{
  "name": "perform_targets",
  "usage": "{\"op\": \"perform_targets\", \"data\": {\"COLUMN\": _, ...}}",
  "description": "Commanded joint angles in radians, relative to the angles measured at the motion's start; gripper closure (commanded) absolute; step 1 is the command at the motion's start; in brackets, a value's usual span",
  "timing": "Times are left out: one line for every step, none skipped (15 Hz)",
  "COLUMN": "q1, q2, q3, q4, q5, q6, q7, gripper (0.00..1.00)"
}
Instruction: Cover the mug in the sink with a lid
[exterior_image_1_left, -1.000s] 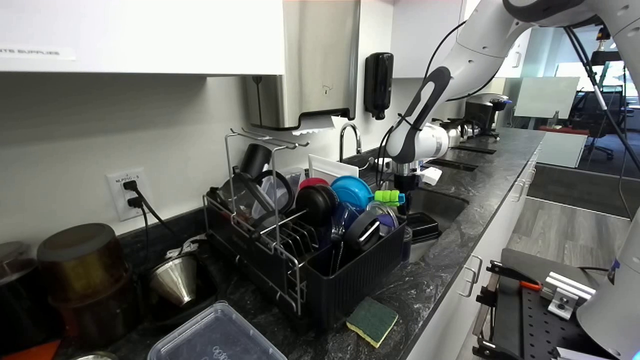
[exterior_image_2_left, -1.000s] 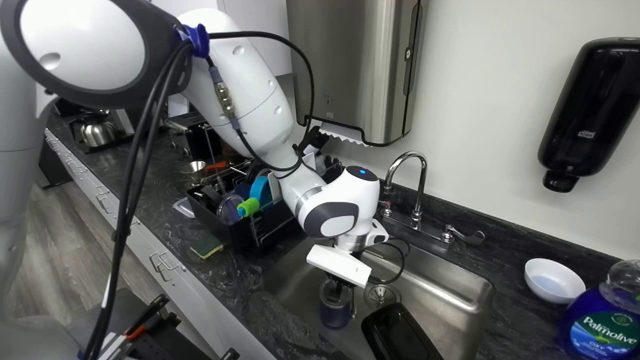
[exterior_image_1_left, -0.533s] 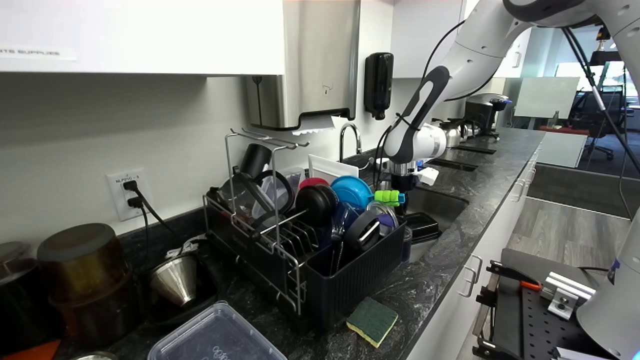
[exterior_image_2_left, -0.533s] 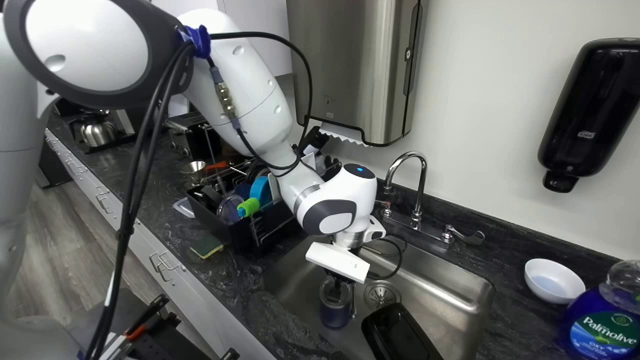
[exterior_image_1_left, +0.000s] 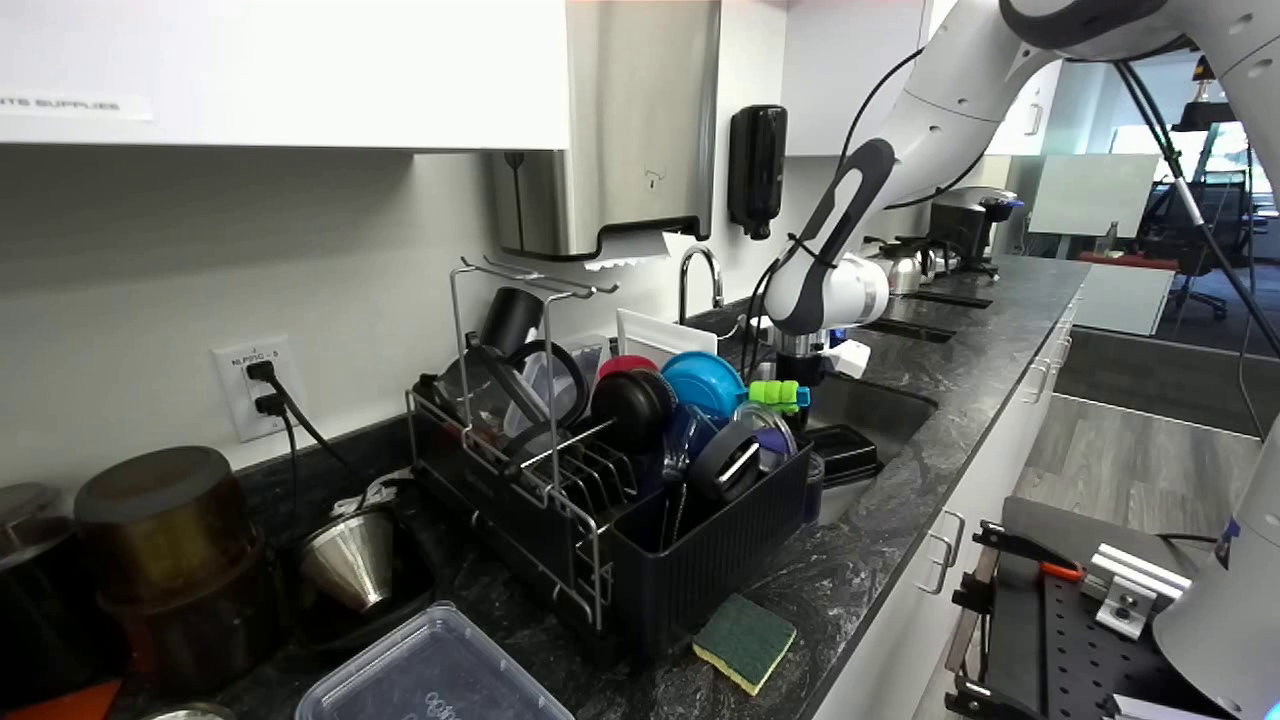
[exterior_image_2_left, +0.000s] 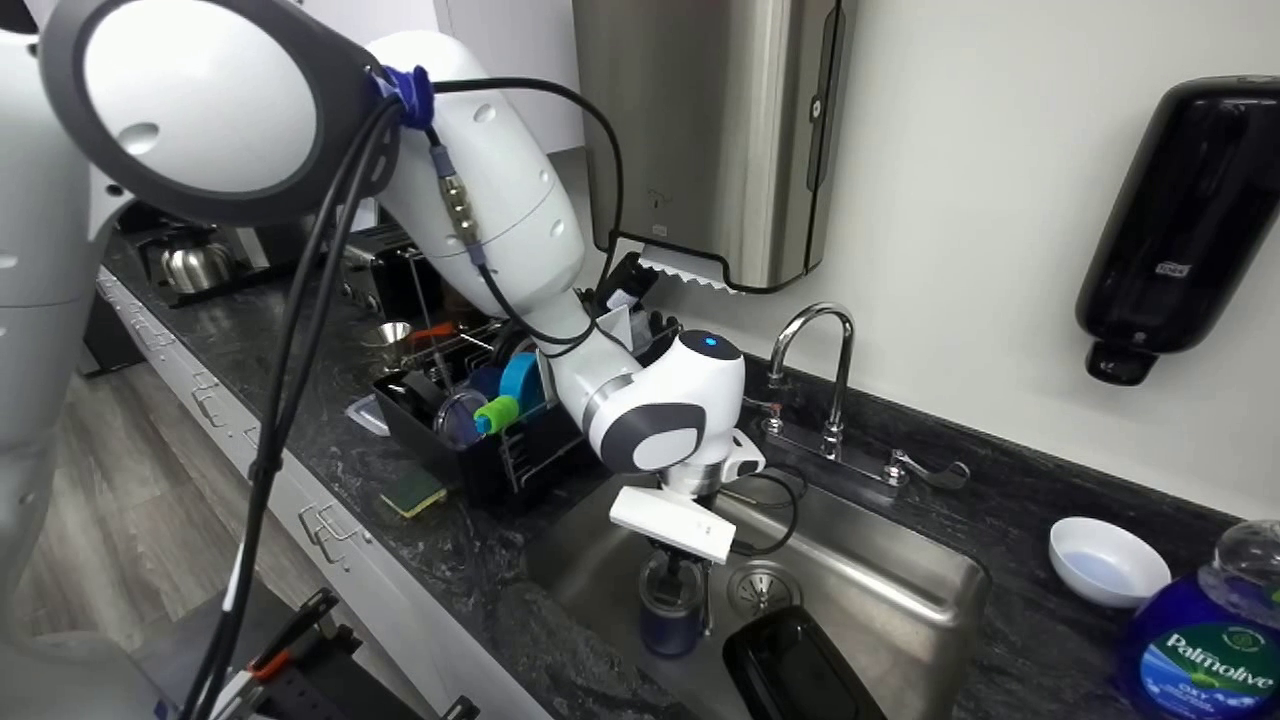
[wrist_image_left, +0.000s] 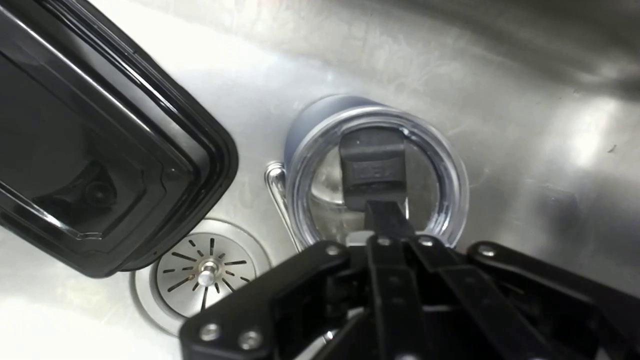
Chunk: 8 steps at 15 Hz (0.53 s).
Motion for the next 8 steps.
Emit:
{"op": "perform_targets", "data": {"q1": -0.008, "q2": 0.028, "q3": 0.01, "q4": 0.004, "q5": -0.006, "q6": 0.037, "q7": -0.029, "gripper": 1.0}}
{"op": "perform_targets", "data": {"q1": -0.01, "q2": 0.035, "q3": 0.012, "q4": 0.005, "q5": -0.008, "q6": 0.039, "q7": -0.033, "gripper": 1.0}}
{"op": "perform_targets", "data": {"q1": -0.011, "q2": 0.042, "q3": 0.013, "q4": 0.006, "q5": -0.009, "q6": 0.044, "q7": -0.035, "gripper": 1.0}}
{"op": "perform_targets", "data": {"q1": -0.013, "q2": 0.049, "q3": 0.015, "q4": 0.007, "q5": -0.01, "q6": 0.048, "q7": -0.039, "gripper": 1.0}}
{"op": "perform_targets", "data": {"q1": -0.013, "q2": 0.053, "q3": 0.014, "q4": 0.007, "q5": -0.014, "q6": 0.055, "q7": -0.041, "gripper": 1.0}}
{"op": "perform_targets", "data": {"q1": -0.012, "q2": 0.054, "q3": 0.013, "q4": 0.008, "q5": -0.016, "q6": 0.058, "q7": -0.042, "gripper": 1.0}}
{"op": "perform_targets", "data": {"q1": -0.012, "q2": 0.055, "q3": 0.012, "q4": 0.008, "q5": -0.017, "q6": 0.06, "q7": -0.044, "gripper": 1.0}}
{"op": "perform_targets", "data": {"q1": -0.012, "q2": 0.057, "q3": 0.012, "q4": 0.008, "q5": -0.019, "q6": 0.062, "q7": -0.045, "gripper": 1.0}}
